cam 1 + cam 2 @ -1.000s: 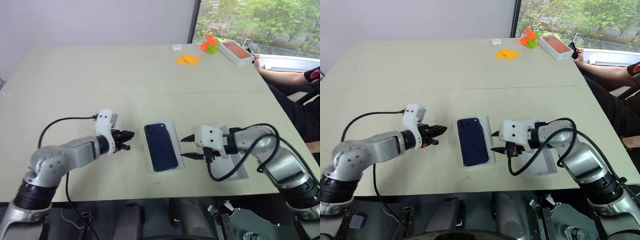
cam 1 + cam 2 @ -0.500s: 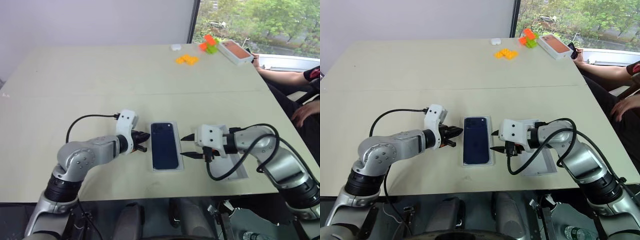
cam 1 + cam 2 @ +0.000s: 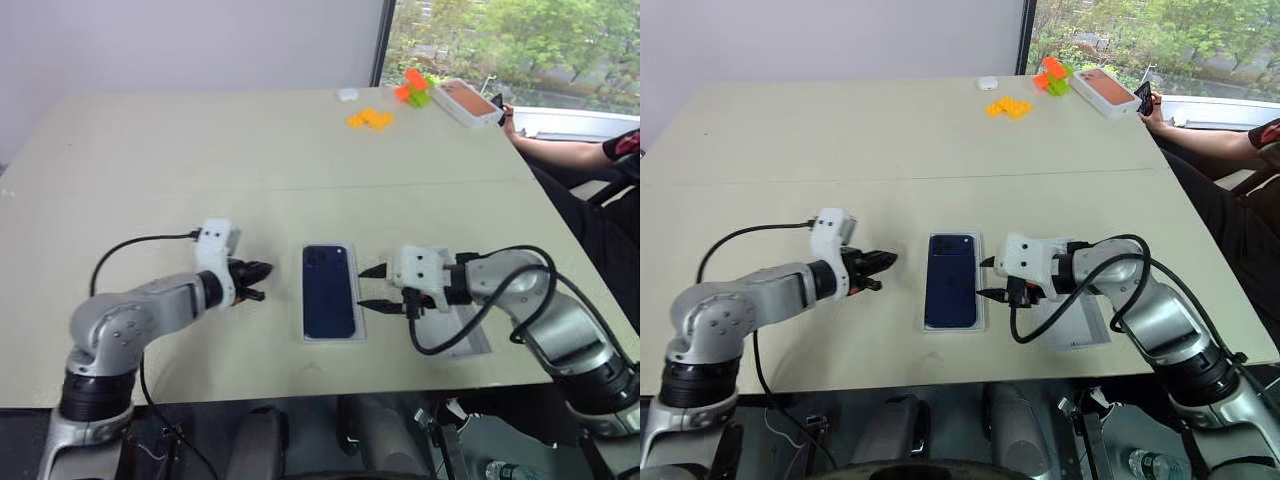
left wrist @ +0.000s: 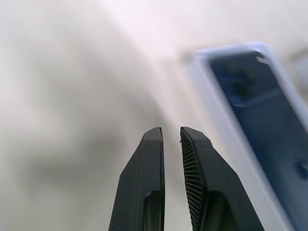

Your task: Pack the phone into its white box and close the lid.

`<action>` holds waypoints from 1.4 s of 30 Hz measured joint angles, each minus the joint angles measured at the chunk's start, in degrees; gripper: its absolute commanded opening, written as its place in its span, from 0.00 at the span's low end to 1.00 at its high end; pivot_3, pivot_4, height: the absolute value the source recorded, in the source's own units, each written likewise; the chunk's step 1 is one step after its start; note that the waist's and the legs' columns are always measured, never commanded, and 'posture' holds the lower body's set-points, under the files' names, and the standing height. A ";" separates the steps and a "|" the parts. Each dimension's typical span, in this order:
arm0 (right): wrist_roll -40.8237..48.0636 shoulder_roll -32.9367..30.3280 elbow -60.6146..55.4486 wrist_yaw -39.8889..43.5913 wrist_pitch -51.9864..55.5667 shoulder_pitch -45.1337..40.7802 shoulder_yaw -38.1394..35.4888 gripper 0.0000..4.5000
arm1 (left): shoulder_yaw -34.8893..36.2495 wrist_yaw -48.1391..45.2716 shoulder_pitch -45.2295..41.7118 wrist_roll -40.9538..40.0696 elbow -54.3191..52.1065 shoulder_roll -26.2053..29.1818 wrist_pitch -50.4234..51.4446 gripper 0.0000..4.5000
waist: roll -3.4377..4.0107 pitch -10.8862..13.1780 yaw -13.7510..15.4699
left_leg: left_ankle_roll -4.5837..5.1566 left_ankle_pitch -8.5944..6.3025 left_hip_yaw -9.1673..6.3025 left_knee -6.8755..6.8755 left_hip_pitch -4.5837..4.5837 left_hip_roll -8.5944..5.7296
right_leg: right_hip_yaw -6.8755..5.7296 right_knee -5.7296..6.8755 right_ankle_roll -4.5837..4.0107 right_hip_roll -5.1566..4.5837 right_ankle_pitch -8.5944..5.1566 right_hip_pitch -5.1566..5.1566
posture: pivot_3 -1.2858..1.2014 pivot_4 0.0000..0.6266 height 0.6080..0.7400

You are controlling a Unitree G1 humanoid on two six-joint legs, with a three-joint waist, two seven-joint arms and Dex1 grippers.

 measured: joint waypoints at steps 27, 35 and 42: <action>-9.75 21.78 12.54 -20.04 19.91 -15.53 12.86 0.01 | -0.79 -32.57 19.83 19.17 -7.91 10.28 -24.87 0.14 | 0.00 0.00 -0.16 | 0.04 -0.02 0.01 -0.03 -0.11 0.10 | 0.02 -0.04 -0.19 -0.10 0.01 -0.15 | 0.52 0.24 1.00; -10.73 22.38 13.18 -20.03 20.40 -15.57 14.85 0.01 | -0.23 -33.26 19.81 19.87 -7.89 9.73 -24.90 0.14 | 0.00 0.00 -0.26 | 0.04 -0.03 -0.01 -0.04 -0.10 0.17 | 0.03 -0.04 -0.18 -0.04 0.02 -0.15 | 0.52 0.24 1.00; -11.02 21.14 12.39 -19.58 22.07 -15.56 14.93 0.01 | -0.20 -33.26 19.93 20.06 -7.90 9.17 -24.90 0.14 | 0.00 -0.01 -0.19 | 0.04 -0.03 -0.03 -0.04 -0.10 0.17 | 0.04 -0.03 -0.18 -0.05 0.01 -0.15 | 0.52 0.24 1.00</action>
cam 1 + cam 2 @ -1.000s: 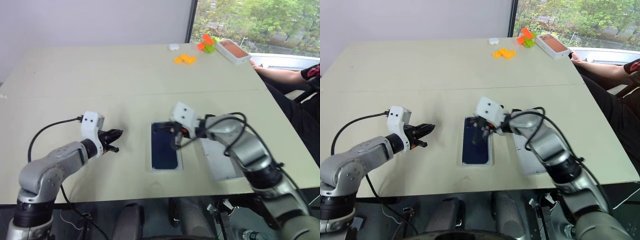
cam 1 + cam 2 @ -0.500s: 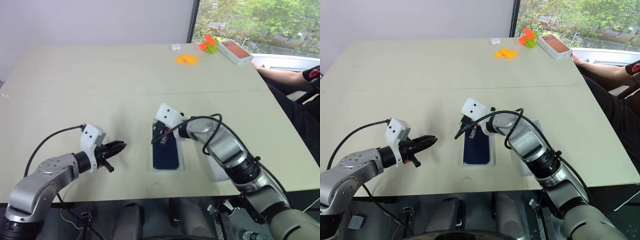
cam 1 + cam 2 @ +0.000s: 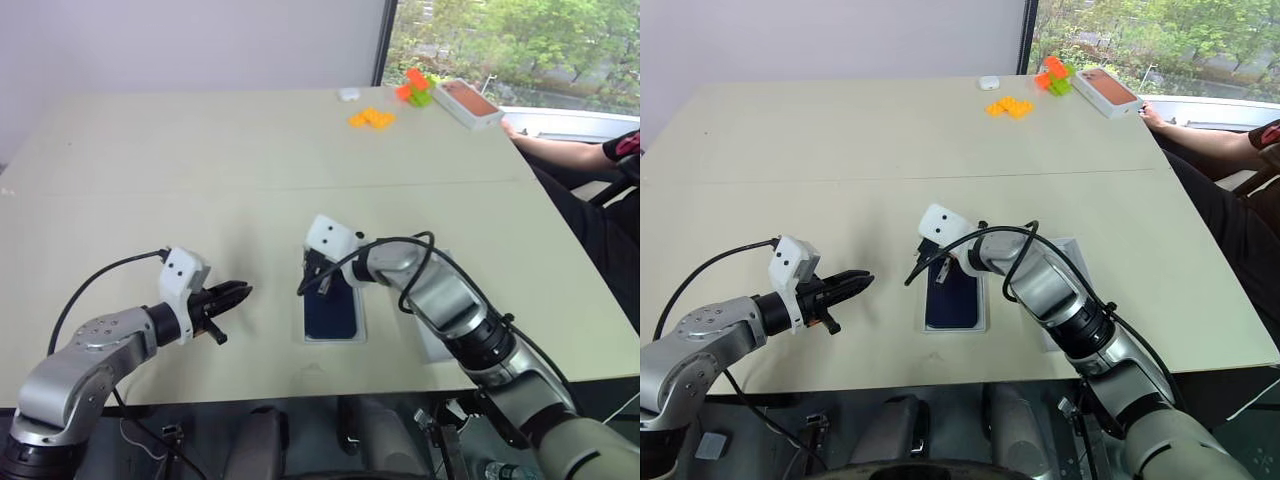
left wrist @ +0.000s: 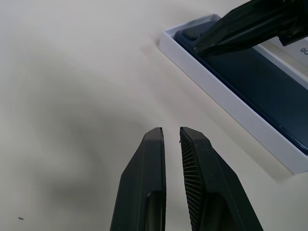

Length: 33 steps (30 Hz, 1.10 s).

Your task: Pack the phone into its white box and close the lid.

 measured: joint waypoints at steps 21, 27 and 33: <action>7.71 -15.02 -13.88 11.37 -12.15 9.10 -11.05 0.01 | 1.45 -1.18 0.40 0.31 -0.26 -1.05 -0.05 0.14 | 0.00 0.00 0.04 | 0.06 -0.04 0.05 -0.01 0.00 -0.06 | 0.02 -0.06 0.24 0.01 -0.15 0.01 | 0.52 0.24 1.00; 9.45 -21.10 -13.55 13.40 -13.50 12.47 -16.92 0.13 | 1.03 -2.15 0.52 0.83 -0.31 -1.07 -0.23 0.14 | 0.00 0.00 0.07 | 0.07 -0.04 0.10 -0.01 0.02 -0.03 | -0.01 -0.04 0.23 0.14 -0.16 0.01 | 0.52 0.24 1.00; 14.01 -26.13 -14.66 15.20 -8.30 17.21 -24.13 0.77 | -1.28 -3.01 1.34 2.91 -0.71 -1.33 -2.24 0.14 | 0.00 0.00 0.23 | 0.11 -0.06 0.11 -0.01 0.00 -0.03 | 0.02 -0.06 0.23 0.11 -0.16 0.01 | 0.52 0.24 1.00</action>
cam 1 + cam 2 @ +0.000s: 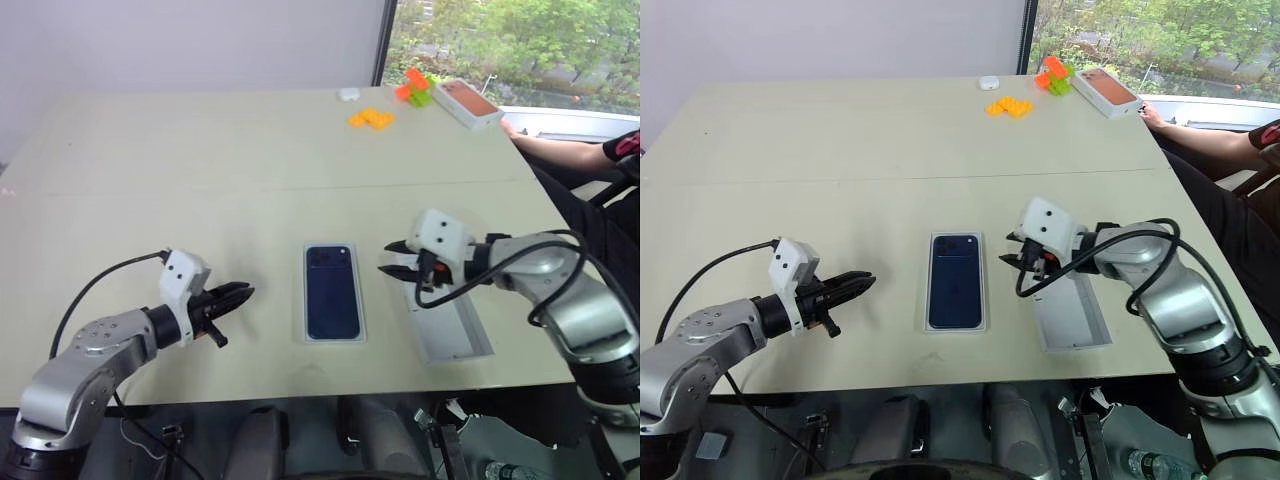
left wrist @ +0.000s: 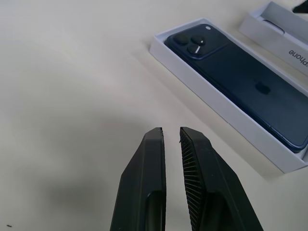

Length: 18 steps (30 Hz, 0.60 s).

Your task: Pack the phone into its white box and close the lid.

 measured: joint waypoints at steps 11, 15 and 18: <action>2.22 -0.10 -5.72 -5.03 4.89 4.00 -0.82 0.94 | -7.20 1.36 -6.03 3.69 1.41 -3.85 0.46 0.14 | 0.00 0.00 -0.14 | 0.05 -0.03 0.00 0.02 0.03 0.00 | -0.02 0.02 0.01 0.04 0.00 0.04 | 0.52 0.24 1.00; 3.97 0.19 -6.60 -5.24 5.41 3.90 -0.61 0.56 | -7.40 2.85 -7.72 3.64 1.39 -4.86 2.69 0.14 | 0.00 0.00 -0.04 | 0.09 -0.05 -0.01 0.02 0.01 0.01 | -0.02 0.02 0.07 0.05 0.03 0.03 | 0.52 0.24 1.00; 4.45 0.24 -6.59 -5.38 5.85 2.94 0.18 0.22 | -8.02 3.00 -9.16 3.66 1.70 -4.96 3.74 0.14 | 0.00 0.00 0.02 | 0.09 -0.05 0.00 0.03 0.02 -0.01 | 0.01 0.01 0.03 0.02 0.01 0.04 | 0.52 0.24 1.00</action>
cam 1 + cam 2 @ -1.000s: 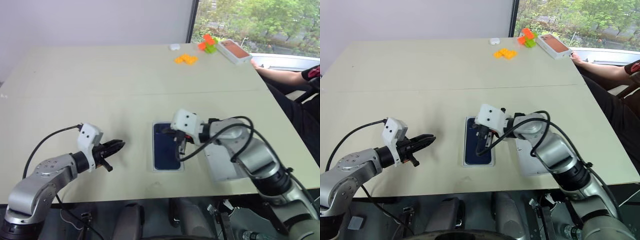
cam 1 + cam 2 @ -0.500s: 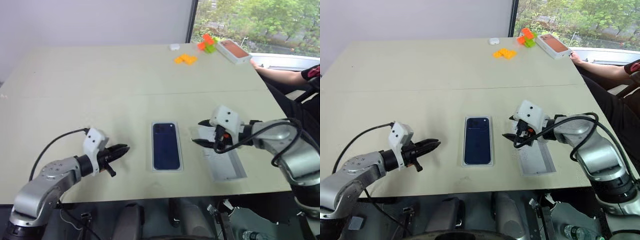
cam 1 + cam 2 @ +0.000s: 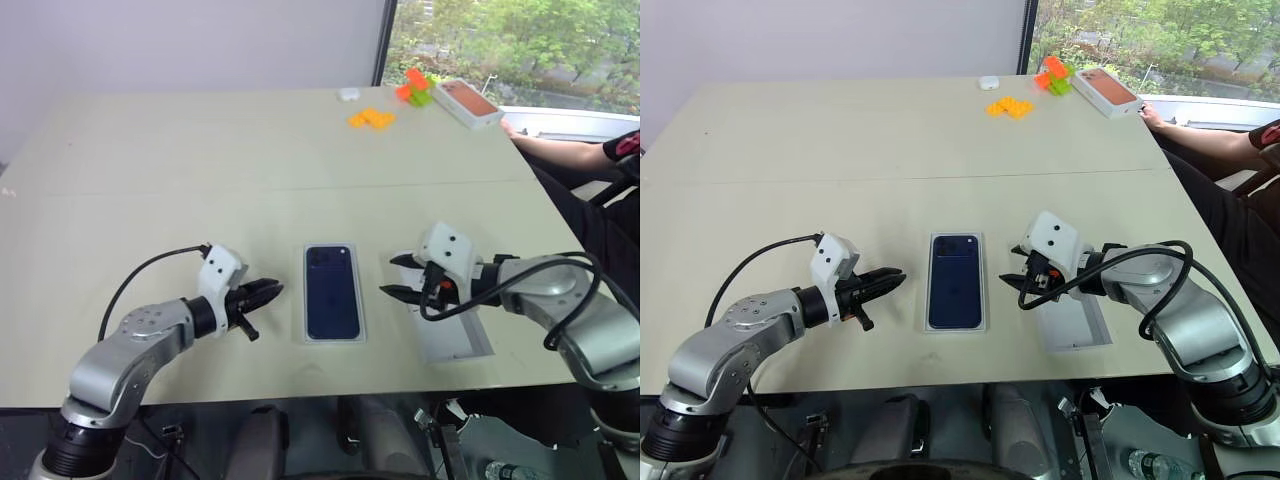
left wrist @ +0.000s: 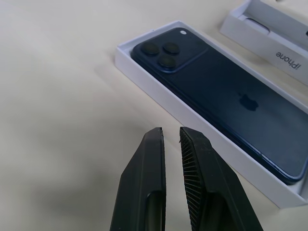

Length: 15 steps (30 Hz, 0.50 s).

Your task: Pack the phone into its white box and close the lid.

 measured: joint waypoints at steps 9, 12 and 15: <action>-1.74 2.97 3.83 -3.55 1.76 -5.64 6.29 0.01 | -0.05 -0.44 -3.04 0.13 3.67 0.13 1.08 0.14 | 0.00 0.00 -0.08 | 0.02 -0.01 -0.01 -0.01 -0.01 0.02 | -0.04 0.02 0.00 0.03 0.02 -0.01 | 0.52 0.24 1.00; -2.32 3.65 3.90 -4.09 1.77 -5.66 8.37 0.01 | 0.13 -0.57 -3.04 0.75 5.00 0.34 0.98 0.14 | 0.00 0.00 -0.01 | 0.03 -0.02 -0.01 -0.01 -0.03 0.02 | -0.03 -0.01 0.00 0.01 0.02 -0.01 | 0.52 0.24 1.00; -3.15 3.96 3.90 -4.77 1.49 -5.69 10.33 0.01 | 0.26 -0.80 -2.92 0.97 5.58 0.62 0.81 0.14 | 0.00 0.00 0.00 | 0.03 -0.02 -0.02 0.00 -0.01 0.00 | 0.02 -0.01 0.00 -0.05 0.02 -0.01 | 0.52 0.24 1.00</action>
